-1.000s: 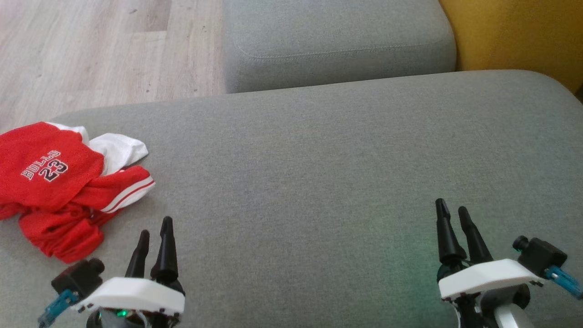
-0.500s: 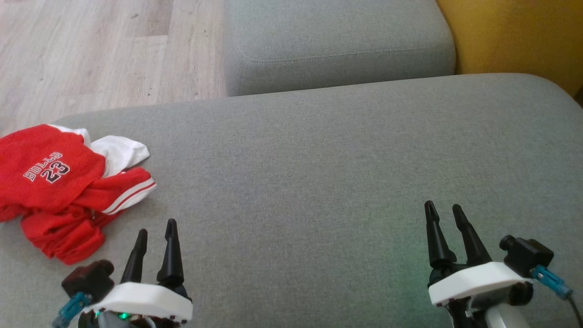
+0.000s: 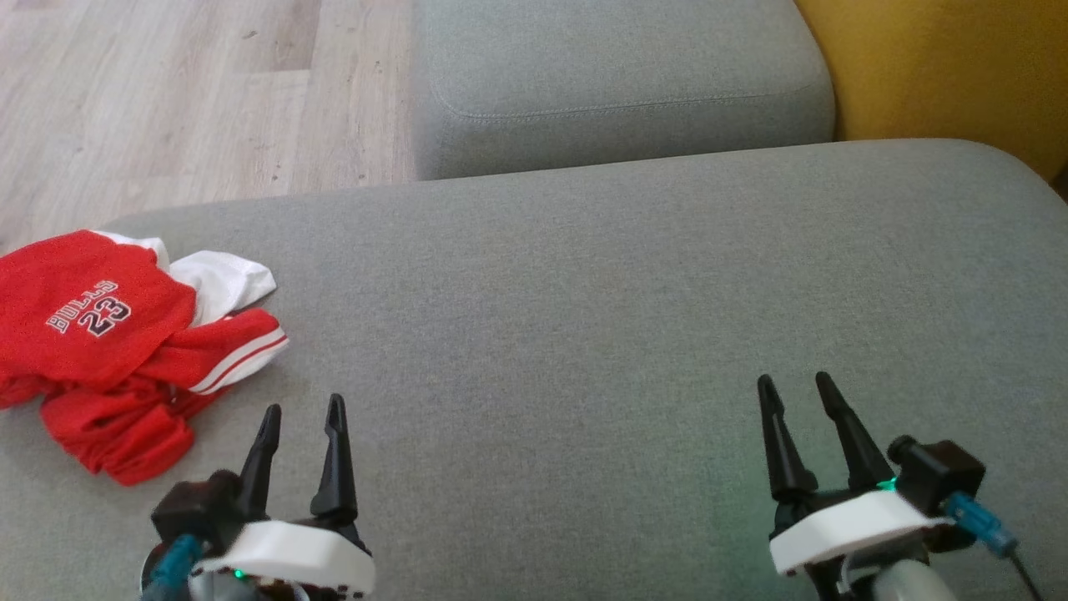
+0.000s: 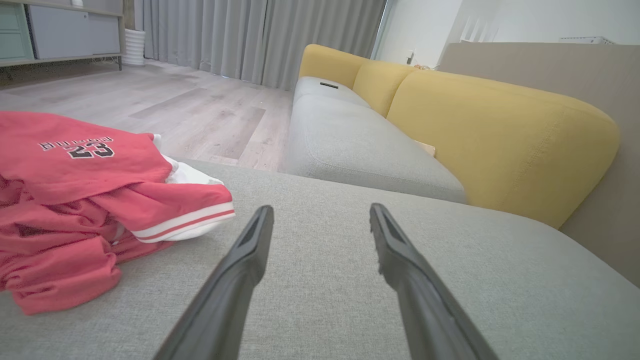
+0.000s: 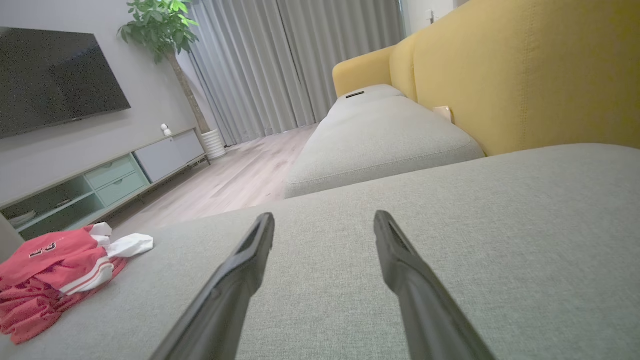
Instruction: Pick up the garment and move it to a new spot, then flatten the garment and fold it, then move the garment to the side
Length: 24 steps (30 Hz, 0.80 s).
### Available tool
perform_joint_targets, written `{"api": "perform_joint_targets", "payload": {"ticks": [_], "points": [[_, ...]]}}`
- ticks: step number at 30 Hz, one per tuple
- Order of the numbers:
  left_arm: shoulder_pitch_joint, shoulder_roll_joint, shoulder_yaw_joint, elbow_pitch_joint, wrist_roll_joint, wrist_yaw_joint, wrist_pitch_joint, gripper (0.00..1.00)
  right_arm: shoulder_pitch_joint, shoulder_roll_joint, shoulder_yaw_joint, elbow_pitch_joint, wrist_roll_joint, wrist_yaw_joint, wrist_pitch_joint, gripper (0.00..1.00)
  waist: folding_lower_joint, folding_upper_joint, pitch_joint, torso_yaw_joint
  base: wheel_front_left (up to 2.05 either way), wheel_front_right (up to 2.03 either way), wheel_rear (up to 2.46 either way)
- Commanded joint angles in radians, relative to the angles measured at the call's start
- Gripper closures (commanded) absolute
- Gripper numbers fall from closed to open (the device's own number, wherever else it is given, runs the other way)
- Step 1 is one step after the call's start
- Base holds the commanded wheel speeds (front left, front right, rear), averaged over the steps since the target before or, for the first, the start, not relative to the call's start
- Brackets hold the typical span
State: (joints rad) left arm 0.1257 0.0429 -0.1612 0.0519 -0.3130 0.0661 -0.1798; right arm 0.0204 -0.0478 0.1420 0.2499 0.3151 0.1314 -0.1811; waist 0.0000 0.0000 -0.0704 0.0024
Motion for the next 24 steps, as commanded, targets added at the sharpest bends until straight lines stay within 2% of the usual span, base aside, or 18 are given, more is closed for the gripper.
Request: {"api": "perform_joint_targets", "payload": {"ticks": [1,22,24], "points": [[-0.023,0.009,0.016,-0.043,0.026,0.007,-0.018,0.0,-0.019,-0.003,0.025,-0.038,-0.027,-0.001,-0.016,0.0,0.0,0.0,0.0,0.0,0.0,0.0,0.0],[0.003,0.02,-0.041,-0.07,0.305,0.051,-0.082,0.0,-0.008,-0.003,0.064,-0.047,-0.272,-0.001,-0.081,0.0,0.0,0.0,-0.01,-0.004,0.0,0.0,0.0],[0.003,0.02,-0.044,-0.069,0.305,0.05,-0.082,0.0,-0.006,-0.002,0.061,-0.046,-0.272,-0.001,-0.081,0.0,0.0,0.0,-0.009,-0.004,0.0,0.0,0.0]]}}
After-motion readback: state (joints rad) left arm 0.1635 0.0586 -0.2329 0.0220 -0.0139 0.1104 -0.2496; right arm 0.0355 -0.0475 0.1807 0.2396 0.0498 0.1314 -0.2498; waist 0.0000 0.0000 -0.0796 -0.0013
